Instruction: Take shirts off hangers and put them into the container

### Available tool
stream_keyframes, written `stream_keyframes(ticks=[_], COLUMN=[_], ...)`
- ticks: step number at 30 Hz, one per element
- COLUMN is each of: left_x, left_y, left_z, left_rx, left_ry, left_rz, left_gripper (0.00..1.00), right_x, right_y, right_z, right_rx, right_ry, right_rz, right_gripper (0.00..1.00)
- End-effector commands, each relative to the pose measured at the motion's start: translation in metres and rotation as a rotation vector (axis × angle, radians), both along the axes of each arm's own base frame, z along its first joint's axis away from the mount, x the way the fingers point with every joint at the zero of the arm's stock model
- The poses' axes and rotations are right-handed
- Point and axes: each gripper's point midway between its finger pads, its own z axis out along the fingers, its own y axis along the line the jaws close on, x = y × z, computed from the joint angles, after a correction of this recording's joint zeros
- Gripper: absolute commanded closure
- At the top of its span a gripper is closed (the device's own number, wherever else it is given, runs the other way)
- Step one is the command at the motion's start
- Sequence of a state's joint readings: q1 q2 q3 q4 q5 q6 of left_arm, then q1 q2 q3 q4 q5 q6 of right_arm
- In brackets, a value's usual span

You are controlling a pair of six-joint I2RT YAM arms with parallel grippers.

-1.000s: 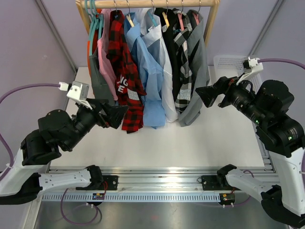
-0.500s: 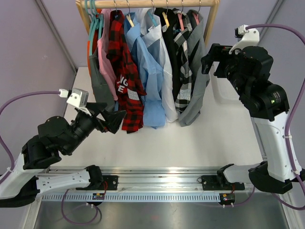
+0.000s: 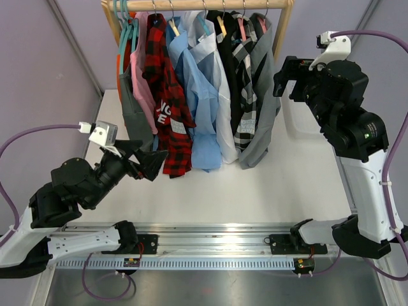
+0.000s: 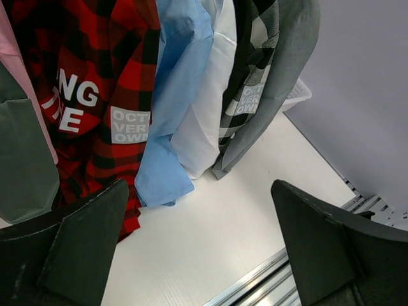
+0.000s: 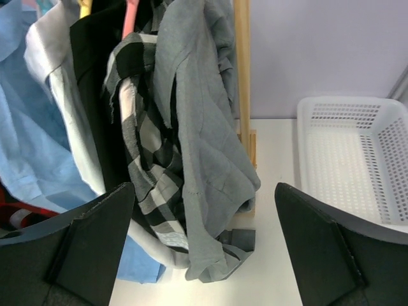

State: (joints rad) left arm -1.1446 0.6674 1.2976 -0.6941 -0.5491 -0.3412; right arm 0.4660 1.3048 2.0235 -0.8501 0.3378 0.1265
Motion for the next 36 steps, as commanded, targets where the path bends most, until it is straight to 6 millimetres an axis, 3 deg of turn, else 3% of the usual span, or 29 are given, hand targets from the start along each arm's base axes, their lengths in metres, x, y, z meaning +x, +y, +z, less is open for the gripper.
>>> stream_keyframes(ticks=[1, 5, 10, 18, 22, 23, 25, 26, 36], left_x=[0.001, 0.004, 0.004, 0.002, 0.001, 0.001, 0.000, 0.000, 0.002], left_y=[-0.002, -0.007, -0.005, 0.007, 0.014, 0.014, 0.016, 0.016, 0.007], left_z=[0.003, -0.001, -0.003, -0.008, -0.011, -0.012, -0.013, -0.014, -0.017], left_rx=[-0.035, -0.023, -0.030, -0.053, -0.062, -0.066, -0.069, -0.070, -0.067], left_ry=[-0.003, 0.008, 0.013, 0.016, 0.020, 0.021, 0.021, 0.023, 0.030], left_rz=[0.007, 0.015, 0.020, 0.044, 0.056, 0.057, 0.061, 0.060, 0.048], left_gripper=[0.01, 0.01, 0.01, 0.01, 0.01, 0.01, 0.01, 0.01, 0.01], right_x=[0.008, 0.033, 0.057, 0.104, 0.115, 0.115, 0.112, 0.109, 0.082], right_y=[-0.015, -0.007, 0.008, 0.017, 0.015, 0.015, 0.016, 0.014, 0.008], right_z=[0.020, 0.008, 0.014, -0.007, -0.023, -0.025, -0.024, -0.019, 0.039], right_rx=[-0.036, -0.081, -0.080, -0.087, -0.050, -0.046, -0.031, -0.021, -0.014], right_ry=[-0.060, -0.014, -0.023, 0.039, 0.087, 0.096, 0.093, 0.079, -0.120], right_rz=[-0.092, -0.110, -0.072, -0.060, -0.053, -0.050, -0.044, -0.048, -0.002], right_gripper=[0.00, 0.00, 0.01, 0.03, 0.31, 0.52, 0.81, 1.00, 1.00])
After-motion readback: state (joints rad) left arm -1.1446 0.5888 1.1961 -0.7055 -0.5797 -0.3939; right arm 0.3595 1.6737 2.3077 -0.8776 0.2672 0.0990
